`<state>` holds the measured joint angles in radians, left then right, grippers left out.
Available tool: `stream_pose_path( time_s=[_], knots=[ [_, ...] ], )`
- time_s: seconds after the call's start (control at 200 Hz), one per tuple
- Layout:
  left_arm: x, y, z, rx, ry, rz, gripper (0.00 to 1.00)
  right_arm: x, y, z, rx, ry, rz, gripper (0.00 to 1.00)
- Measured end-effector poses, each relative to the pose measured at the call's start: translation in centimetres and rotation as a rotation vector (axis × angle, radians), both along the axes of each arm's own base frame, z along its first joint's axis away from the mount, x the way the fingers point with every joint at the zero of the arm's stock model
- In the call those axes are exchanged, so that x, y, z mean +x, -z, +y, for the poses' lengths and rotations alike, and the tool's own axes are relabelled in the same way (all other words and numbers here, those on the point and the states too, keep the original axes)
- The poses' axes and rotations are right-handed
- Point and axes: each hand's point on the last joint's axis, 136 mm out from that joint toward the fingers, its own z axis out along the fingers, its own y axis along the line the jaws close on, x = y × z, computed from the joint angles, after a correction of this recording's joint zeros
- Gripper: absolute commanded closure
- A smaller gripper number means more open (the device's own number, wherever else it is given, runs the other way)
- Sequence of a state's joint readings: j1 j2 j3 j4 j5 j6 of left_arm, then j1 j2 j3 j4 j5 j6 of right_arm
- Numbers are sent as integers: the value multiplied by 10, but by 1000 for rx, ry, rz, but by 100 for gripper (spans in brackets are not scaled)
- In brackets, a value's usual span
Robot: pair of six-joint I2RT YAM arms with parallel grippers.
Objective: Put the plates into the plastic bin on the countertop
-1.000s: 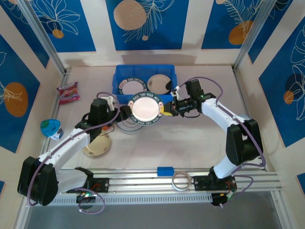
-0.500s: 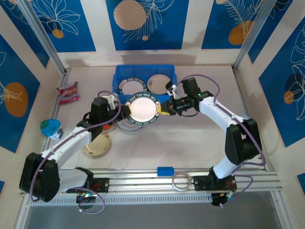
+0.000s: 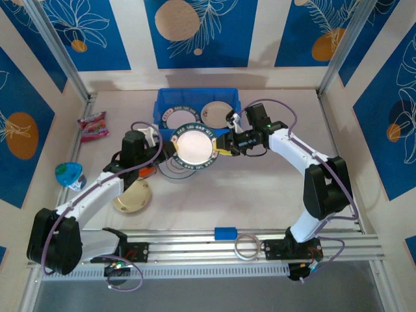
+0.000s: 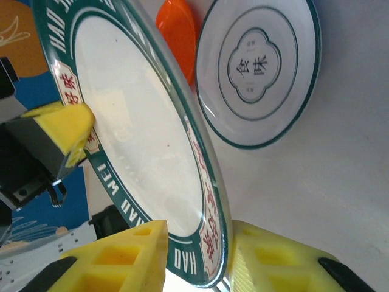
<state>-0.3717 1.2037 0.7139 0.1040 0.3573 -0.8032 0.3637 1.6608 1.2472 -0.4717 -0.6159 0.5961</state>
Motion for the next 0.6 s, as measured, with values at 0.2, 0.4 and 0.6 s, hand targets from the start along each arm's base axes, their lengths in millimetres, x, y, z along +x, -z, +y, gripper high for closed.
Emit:
stream_pose_path(
  time_s=[0.2,0.4,0.6],
  knots=[
    [3,-3,2,-8,-5,-14,100,25,-3,5,8,13,-40,80],
    [5,-5,5,-24,-18,-8,100,39,-9,6,21,6,-93,98],
    [8,-8,7,-42,-26,-12,100,42,-17,9,40,-12,-128,87]
  ],
)
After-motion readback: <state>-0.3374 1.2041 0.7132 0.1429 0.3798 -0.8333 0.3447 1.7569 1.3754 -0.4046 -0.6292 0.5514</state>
